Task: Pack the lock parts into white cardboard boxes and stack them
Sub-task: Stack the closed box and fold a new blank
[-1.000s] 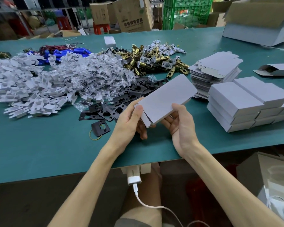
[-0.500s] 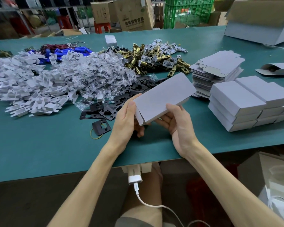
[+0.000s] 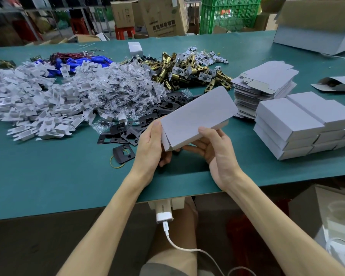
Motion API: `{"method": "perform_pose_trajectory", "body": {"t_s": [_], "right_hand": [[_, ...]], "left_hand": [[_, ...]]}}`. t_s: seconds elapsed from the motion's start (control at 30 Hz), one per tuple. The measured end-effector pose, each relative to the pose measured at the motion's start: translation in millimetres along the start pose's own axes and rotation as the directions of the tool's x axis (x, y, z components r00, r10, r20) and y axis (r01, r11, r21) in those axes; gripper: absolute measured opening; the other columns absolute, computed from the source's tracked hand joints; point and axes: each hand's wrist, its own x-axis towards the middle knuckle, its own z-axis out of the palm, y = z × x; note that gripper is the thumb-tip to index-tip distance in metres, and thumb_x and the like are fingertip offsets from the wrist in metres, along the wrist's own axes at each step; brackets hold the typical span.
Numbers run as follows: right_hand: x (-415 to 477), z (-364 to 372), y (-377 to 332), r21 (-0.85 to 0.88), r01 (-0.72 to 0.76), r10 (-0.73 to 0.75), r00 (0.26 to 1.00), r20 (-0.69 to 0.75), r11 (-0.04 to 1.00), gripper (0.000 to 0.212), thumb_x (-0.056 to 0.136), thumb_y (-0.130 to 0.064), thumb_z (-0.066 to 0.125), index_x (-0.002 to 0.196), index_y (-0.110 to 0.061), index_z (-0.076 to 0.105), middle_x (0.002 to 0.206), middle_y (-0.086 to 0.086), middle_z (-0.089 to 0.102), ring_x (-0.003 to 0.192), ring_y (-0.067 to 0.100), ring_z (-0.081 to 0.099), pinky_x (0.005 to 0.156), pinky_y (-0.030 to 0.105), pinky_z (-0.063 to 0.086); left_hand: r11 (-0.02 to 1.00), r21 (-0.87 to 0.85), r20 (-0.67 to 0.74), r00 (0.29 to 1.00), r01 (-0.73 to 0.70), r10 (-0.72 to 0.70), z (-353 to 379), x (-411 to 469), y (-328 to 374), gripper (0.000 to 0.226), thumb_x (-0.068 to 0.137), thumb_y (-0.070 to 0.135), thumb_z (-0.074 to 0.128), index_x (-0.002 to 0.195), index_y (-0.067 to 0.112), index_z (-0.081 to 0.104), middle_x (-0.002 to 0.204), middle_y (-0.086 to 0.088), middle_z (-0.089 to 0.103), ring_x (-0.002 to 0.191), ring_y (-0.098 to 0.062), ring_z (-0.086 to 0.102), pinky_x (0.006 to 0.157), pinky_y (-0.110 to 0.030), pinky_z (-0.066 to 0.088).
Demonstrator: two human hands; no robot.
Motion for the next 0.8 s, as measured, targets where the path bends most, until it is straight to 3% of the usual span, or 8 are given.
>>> {"method": "perform_pose_trajectory", "body": {"t_s": [0.2,0.3,0.5,0.67,0.8], "right_hand": [[-1.4,0.2,2.5,-0.068,0.028,-0.027,1.000,0.014,0.997,0.027,0.088,-0.020,0.069,0.114,-0.014,0.064,0.109,0.006,0.072,0.098,0.026,0.071,0.085,0.040,0.059],[-2.3,1.2,4.6,-0.123,0.047,-0.044,0.999,0.031,0.991,0.022,0.087,-0.022,0.074,0.109,-0.018,0.069,0.110,0.005,0.073,0.105,0.027,0.069,0.093,0.046,0.058],[-4.0,4.3,1.8,-0.111,0.069,-0.066,0.997,0.034,0.991,0.036,0.085,-0.034,0.074,0.115,-0.017,0.066,0.115,0.005,0.073,0.110,0.025,0.068,0.086,0.040,0.059],[-3.6,5.1,-2.0,-0.058,0.051,-0.054,0.997,-0.049,0.997,0.035,0.085,-0.038,0.069,0.113,-0.018,0.065,0.111,0.001,0.072,0.098,0.019,0.070,0.080,0.040,0.061],[-3.8,5.8,-2.2,-0.048,0.056,-0.059,0.996,-0.062,0.997,0.033,0.086,-0.038,0.068,0.113,-0.019,0.065,0.111,0.000,0.071,0.096,0.016,0.068,0.076,0.034,0.058]], "left_hand": [[1.000,-0.019,-0.025,1.000,0.011,-0.011,1.7,0.9,-1.0,0.047,0.113,0.044,0.033,0.128,0.012,0.063,0.066,-0.013,0.060,0.040,-0.019,0.052,0.032,-0.023,0.033],[0.999,-0.041,-0.019,1.000,0.019,-0.019,1.1,0.6,-0.6,0.048,0.113,0.043,0.034,0.124,0.007,0.064,0.066,-0.014,0.063,0.043,-0.021,0.056,0.033,-0.023,0.036],[0.994,-0.096,0.061,0.997,0.056,-0.050,-0.3,-0.2,3.0,0.040,0.113,0.036,0.035,0.114,0.006,0.062,0.074,-0.019,0.065,0.052,-0.026,0.060,0.038,-0.022,0.037],[0.996,-0.035,0.157,0.984,0.087,-0.080,0.7,-1.3,5.4,0.038,0.114,0.028,0.036,0.118,0.002,0.063,0.084,-0.019,0.065,0.067,-0.024,0.065,0.041,-0.024,0.038],[0.996,0.077,0.127,0.990,0.048,-0.058,1.1,-2.8,4.2,0.043,0.114,0.033,0.037,0.095,0.001,0.058,0.061,-0.007,0.060,0.044,-0.019,0.051,0.036,-0.022,0.034]]}}
